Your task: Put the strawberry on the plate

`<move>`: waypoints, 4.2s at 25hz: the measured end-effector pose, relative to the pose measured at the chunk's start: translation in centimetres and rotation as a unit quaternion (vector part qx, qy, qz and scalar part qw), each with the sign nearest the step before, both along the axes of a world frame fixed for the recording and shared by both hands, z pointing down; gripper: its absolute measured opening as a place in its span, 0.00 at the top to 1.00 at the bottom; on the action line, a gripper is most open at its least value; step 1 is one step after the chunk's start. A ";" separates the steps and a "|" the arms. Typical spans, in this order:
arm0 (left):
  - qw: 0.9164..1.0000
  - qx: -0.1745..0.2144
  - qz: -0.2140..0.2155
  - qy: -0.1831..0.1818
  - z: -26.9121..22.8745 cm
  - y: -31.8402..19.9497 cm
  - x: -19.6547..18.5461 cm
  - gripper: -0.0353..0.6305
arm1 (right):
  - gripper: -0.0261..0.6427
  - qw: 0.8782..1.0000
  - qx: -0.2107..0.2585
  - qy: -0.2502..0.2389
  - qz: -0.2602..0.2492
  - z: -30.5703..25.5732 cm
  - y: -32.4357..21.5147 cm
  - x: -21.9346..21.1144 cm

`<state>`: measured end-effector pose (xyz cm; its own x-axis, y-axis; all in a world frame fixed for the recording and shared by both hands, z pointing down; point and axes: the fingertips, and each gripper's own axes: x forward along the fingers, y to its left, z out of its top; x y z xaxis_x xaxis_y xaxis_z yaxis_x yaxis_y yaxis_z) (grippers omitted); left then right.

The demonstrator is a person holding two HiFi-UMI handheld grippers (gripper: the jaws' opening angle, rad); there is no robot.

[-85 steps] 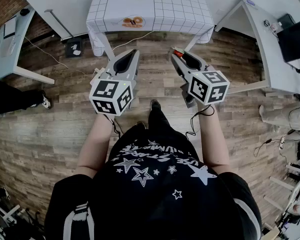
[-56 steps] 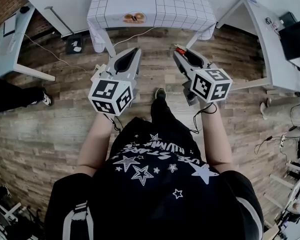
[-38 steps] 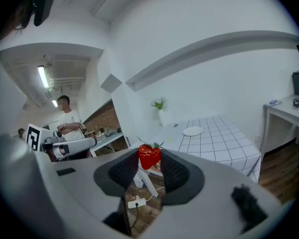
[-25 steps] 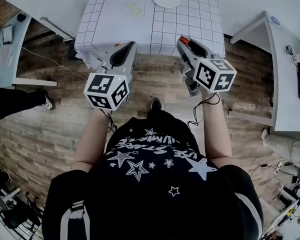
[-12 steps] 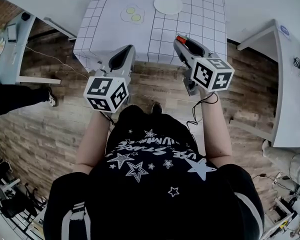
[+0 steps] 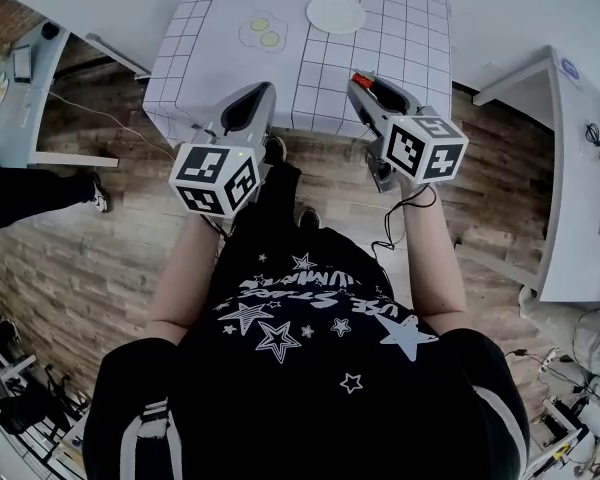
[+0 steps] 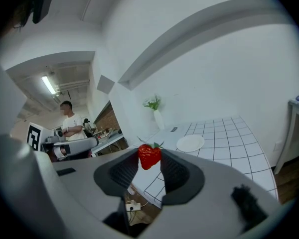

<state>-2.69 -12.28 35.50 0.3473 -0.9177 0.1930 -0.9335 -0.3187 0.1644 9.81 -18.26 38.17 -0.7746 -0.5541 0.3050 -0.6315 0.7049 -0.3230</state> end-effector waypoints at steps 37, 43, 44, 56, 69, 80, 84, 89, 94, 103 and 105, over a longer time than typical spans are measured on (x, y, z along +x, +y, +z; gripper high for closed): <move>0.994 -0.037 0.103 0.023 3.7 -26.4 -6.2 0.94 | 0.74 0.988 -0.066 0.071 0.118 5.5 -22.2 -4.4; 0.991 -0.052 0.123 0.020 5.5 -28.4 -6.0 0.94 | 0.74 0.984 -0.088 0.086 0.131 8.1 -24.3 -4.9; 0.990 -0.055 0.125 0.022 5.8 -28.8 -6.1 0.94 | 0.74 0.983 -0.090 0.090 0.133 8.4 -24.6 -5.0; 0.986 -0.102 0.126 0.039 10.1 -31.7 -6.6 0.94 | 0.74 0.975 -0.127 0.127 0.134 13.1 -27.0 -6.8; 0.982 -0.130 0.131 0.036 12.9 -32.9 -7.0 0.94 | 0.74 0.964 -0.145 0.187 0.118 17.8 -28.3 -7.8; 0.980 -0.135 0.143 0.041 13.3 -32.2 -6.1 0.94 | 0.74 0.956 -0.135 0.226 0.130 18.9 -28.8 -7.9; 0.980 -0.129 0.145 0.037 12.9 -32.0 -6.1 0.94 | 0.74 0.956 -0.137 0.225 0.128 18.9 -28.8 -8.0; 0.982 -0.126 0.139 0.034 12.6 -31.7 -6.4 0.94 | 0.73 0.956 -0.138 0.223 0.132 18.7 -28.6 -7.8; 0.983 -0.117 0.136 0.033 11.9 -31.0 -6.3 0.94 | 0.73 0.959 -0.136 0.212 0.134 18.0 -27.8 -7.4; 0.987 -0.090 0.133 0.030 9.5 -28.2 -5.2 0.94 | 0.73 0.970 -0.122 0.169 0.126 14.8 -25.2 -7.0; 0.988 -0.079 0.129 0.027 8.6 -27.7 -4.9 0.94 | 0.73 0.974 -0.112 0.156 0.118 13.6 -24.9 -7.2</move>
<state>-7.60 -40.02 44.10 0.5795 -0.7574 0.3008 -0.8129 -0.5113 0.2789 2.64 -43.15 51.76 -0.4839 -0.5978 0.6391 -0.8596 0.4615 -0.2192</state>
